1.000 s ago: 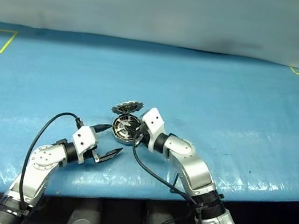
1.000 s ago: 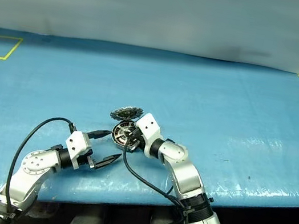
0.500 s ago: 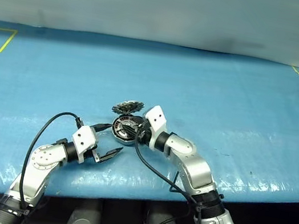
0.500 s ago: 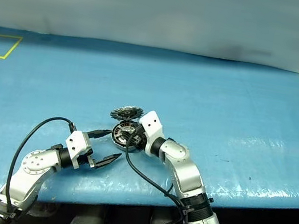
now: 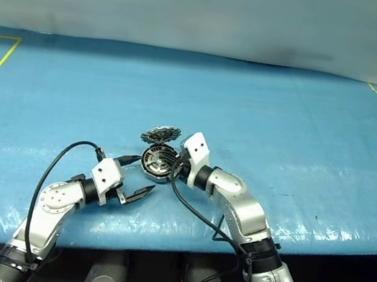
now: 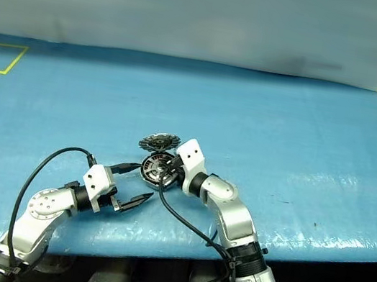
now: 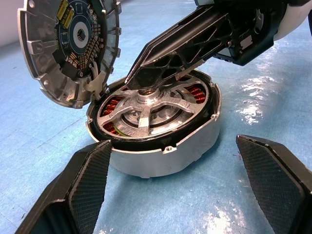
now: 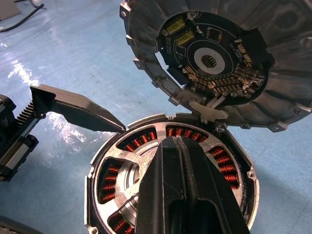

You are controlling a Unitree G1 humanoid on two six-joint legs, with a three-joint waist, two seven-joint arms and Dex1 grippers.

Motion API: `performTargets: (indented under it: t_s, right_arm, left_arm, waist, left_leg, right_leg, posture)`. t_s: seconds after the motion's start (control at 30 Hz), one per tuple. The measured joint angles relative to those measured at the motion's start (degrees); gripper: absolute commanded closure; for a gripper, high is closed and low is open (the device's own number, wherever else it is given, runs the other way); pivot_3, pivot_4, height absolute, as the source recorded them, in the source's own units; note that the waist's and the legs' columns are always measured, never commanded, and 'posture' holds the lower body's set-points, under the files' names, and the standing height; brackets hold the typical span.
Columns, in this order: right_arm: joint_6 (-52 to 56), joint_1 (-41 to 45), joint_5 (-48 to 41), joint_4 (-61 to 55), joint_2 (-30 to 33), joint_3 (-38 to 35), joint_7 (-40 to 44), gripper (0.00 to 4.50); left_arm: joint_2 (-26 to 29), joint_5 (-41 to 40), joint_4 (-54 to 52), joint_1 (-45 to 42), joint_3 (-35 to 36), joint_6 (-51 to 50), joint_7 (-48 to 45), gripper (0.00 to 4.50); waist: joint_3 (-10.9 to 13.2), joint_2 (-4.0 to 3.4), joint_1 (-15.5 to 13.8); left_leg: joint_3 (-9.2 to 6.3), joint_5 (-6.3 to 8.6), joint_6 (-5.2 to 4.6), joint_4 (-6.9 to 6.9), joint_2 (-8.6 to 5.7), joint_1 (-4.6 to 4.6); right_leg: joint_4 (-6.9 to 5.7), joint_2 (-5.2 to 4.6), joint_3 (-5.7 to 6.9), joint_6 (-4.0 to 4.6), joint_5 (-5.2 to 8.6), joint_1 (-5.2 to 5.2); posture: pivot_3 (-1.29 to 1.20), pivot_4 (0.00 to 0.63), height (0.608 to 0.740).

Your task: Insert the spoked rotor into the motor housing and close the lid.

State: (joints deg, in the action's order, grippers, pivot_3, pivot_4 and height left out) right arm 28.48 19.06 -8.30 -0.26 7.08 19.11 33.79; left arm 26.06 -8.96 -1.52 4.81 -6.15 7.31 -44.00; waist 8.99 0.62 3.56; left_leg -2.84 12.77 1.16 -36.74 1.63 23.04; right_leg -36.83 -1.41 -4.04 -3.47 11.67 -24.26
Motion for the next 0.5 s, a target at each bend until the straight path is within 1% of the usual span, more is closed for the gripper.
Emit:
performTargets:
  t_s: [0.33, 0.5]
  right_arm:
    - [-3.41, 1.00, 5.09, 1.52, 1.34, 3.73, -0.91, 4.46]
    - [-8.52, 0.44, 7.71, 2.05, 2.53, 5.54, -1.01, 4.46]
  left_arm:
    - [0.00, 0.02, 0.66, 0.37, 0.01, 0.35, 0.36, 0.03]
    - [-0.02, -0.54, 0.66, 0.55, 0.04, 0.23, 0.19, 0.03]
  waist:
    - [-0.33, 0.10, 0.29]
    - [-0.42, 0.13, 0.31]
  left_leg:
    - [0.01, 0.01, 0.02, 0.04, 0.03, -0.39]
    - [0.03, 0.02, 0.03, 0.08, 0.04, -0.40]
  right_leg:
    - [0.01, -0.02, 0.00, 0.03, 0.02, -0.03]
    - [0.01, -0.04, 0.00, 0.03, 0.02, -0.04]
  posture:
    - [0.00, 0.150, 0.740]
    - [0.00, 0.150, 0.740]
